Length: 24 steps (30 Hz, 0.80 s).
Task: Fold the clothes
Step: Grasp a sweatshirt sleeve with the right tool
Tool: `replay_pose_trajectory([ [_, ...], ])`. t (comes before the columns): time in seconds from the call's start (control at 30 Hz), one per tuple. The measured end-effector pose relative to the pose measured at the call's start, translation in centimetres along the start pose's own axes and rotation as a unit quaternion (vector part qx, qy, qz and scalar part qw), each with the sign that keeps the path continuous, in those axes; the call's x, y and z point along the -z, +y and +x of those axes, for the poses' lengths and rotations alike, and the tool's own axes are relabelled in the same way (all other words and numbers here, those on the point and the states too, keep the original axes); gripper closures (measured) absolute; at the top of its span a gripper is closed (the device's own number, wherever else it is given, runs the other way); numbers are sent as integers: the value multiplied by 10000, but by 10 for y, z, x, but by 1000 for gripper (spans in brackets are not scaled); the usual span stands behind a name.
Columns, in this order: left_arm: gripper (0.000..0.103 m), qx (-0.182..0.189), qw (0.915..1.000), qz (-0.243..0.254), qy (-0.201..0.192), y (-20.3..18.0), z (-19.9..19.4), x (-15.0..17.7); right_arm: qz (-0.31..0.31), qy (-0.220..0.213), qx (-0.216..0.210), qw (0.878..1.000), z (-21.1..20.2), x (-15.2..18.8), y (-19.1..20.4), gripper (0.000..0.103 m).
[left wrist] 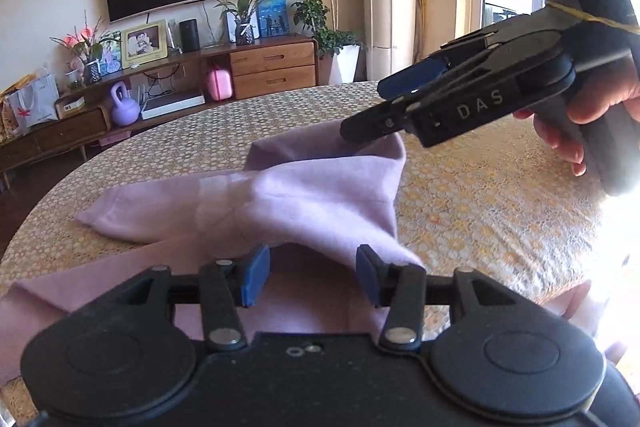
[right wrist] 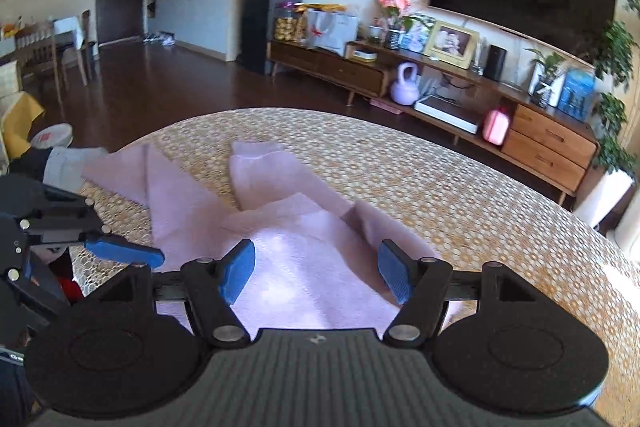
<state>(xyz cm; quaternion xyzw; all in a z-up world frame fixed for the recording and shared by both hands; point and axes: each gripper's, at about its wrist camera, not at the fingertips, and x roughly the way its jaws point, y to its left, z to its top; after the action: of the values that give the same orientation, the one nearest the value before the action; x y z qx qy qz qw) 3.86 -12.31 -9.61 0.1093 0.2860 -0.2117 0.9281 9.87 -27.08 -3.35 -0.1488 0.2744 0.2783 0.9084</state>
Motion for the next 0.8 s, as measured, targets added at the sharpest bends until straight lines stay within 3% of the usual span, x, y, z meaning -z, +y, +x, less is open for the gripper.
replay_pose_trajectory([
  [0.17, 0, -426, 9990, -67, 137, 44, 6, 9, -554, 292, -118, 9980, 45, -2, 55, 36],
  [0.47, 0, -745, 9966, -197, 296, 102, 32, 17, -908, 806, 376, 9919, 104, 18, 88, 36],
  [0.53, 0, -751, 9966, -163, 289, 105, 38, 17, -1031, 840, 522, 9897, 109, 22, 89, 44],
  [0.57, 0, -770, 9964, -156, 306, 107, 41, 18, -1081, 857, 588, 9887, 110, 24, 89, 59],
  [0.7, 0, -817, 9956, -175, 425, 112, 55, 24, -968, 901, 590, 9895, 109, 26, 84, 73],
  [0.8, 0, -847, 9947, -188, 557, 113, 61, 29, -746, 635, 765, 9922, 93, 24, 81, 84],
])
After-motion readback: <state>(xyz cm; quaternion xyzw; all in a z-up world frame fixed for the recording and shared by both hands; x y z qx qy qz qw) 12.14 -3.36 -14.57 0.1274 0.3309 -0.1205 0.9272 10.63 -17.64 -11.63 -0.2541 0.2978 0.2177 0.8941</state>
